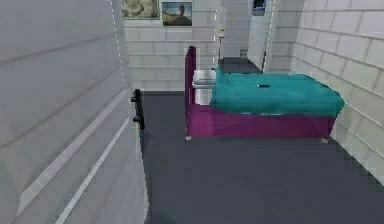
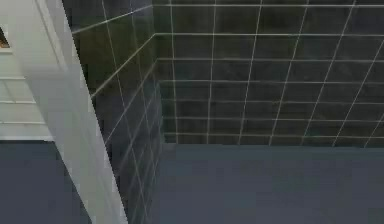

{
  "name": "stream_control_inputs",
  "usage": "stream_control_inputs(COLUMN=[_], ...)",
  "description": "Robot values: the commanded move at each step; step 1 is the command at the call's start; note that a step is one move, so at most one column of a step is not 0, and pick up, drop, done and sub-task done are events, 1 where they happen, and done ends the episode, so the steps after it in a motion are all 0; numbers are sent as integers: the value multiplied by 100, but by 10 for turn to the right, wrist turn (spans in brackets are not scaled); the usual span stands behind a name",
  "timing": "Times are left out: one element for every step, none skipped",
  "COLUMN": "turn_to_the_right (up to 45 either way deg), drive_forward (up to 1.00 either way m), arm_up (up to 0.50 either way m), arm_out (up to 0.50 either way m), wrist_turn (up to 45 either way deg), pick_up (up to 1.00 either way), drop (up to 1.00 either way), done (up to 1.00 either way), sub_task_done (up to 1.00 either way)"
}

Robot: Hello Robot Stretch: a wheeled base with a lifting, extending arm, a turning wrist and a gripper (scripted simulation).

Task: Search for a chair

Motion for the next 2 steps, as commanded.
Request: stream_control_inputs(turn_to_the_right=[0,30], drive_forward=[100,0], arm_up=[0,0], arm_out=[0,0], wrist_turn=[0,0], pick_up=[0,0], drop=[0,0], done=[0,0], sub_task_done=[0,0])
